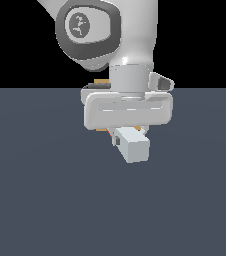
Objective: Insert the peg into the horizontal hole in a box.
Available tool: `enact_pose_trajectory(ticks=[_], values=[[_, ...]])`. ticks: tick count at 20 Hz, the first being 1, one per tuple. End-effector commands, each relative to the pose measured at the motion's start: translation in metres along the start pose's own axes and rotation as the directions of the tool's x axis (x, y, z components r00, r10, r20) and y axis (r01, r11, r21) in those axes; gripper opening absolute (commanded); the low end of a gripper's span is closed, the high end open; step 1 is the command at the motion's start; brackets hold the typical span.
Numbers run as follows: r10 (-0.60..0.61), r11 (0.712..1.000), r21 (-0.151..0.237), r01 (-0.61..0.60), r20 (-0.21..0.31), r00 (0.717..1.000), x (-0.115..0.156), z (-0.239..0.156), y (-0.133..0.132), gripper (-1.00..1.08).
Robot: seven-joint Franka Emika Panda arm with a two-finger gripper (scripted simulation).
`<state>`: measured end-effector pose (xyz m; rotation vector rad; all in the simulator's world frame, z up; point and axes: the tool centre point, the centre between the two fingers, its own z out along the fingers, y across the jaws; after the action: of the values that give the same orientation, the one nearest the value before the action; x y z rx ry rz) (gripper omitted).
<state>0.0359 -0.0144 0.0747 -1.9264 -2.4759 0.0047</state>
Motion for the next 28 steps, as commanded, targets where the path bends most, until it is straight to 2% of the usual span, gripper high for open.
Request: enact_pose_trajectory(ticks=[1, 7, 13, 19, 28], values=[[0.033, 0.999, -0.005, -0.033, 0.001, 0.999, 0.021, -0.014, 0.003, -1.0], [0.099, 0.995, -0.005, -0.099, 0.001, 0.995, 0.063, -0.037, 0.009, -1.0], [0.141, 0.99, -0.005, -0.141, 0.001, 0.99, 0.09, -0.052, 0.016, -1.0], [0.159, 0.987, -0.005, -0.159, 0.001, 0.987, 0.101, -0.058, 0.02, -1.0], [0.158, 0.987, -0.002, -0.158, 0.001, 0.987, 0.1, -0.056, 0.02, -1.0]])
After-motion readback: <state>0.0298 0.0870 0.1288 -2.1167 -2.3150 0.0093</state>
